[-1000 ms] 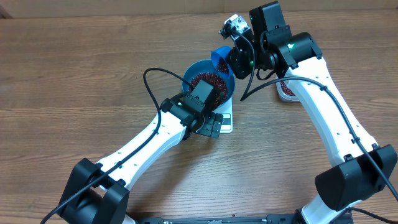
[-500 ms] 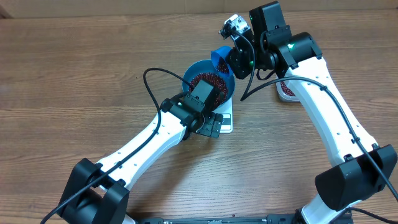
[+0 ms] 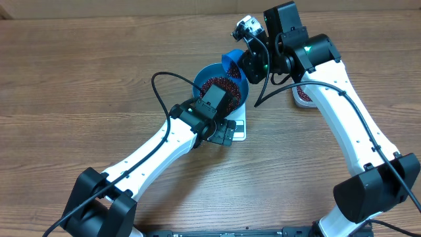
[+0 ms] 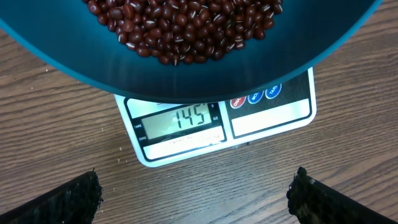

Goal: Scoop item into bowl and weigh 150g on scale

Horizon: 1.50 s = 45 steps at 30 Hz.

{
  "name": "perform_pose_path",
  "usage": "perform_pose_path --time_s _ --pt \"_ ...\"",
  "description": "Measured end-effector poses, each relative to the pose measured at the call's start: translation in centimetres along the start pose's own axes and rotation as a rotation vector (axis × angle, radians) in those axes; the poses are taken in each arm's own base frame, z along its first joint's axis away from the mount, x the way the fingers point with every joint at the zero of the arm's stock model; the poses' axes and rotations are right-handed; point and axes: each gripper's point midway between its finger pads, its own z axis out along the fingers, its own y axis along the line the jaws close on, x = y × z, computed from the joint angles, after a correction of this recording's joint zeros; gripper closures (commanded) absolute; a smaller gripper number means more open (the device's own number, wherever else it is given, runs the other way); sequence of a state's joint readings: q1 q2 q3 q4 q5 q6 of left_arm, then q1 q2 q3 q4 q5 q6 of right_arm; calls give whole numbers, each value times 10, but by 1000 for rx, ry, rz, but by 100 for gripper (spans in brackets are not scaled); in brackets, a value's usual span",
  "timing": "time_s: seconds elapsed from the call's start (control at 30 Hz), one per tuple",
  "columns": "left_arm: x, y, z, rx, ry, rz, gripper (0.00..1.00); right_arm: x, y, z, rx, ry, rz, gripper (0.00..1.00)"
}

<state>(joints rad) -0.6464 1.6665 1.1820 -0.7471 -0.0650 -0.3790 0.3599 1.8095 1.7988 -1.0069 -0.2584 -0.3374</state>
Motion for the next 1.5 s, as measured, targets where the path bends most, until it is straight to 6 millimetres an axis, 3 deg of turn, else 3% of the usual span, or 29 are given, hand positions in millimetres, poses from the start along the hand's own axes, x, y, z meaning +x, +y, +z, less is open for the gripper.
perform_pose_path --time_s 1.03,1.23,1.5 --pt "0 0 0 0 0 0 0 0 -1 0 8 0 99 96" --pt "0 0 0 0 0 0 0 -5 -4 -2 -11 -26 205 96" --pt "0 0 0 0 0 0 1 -5 -26 -18 -142 -83 411 96"
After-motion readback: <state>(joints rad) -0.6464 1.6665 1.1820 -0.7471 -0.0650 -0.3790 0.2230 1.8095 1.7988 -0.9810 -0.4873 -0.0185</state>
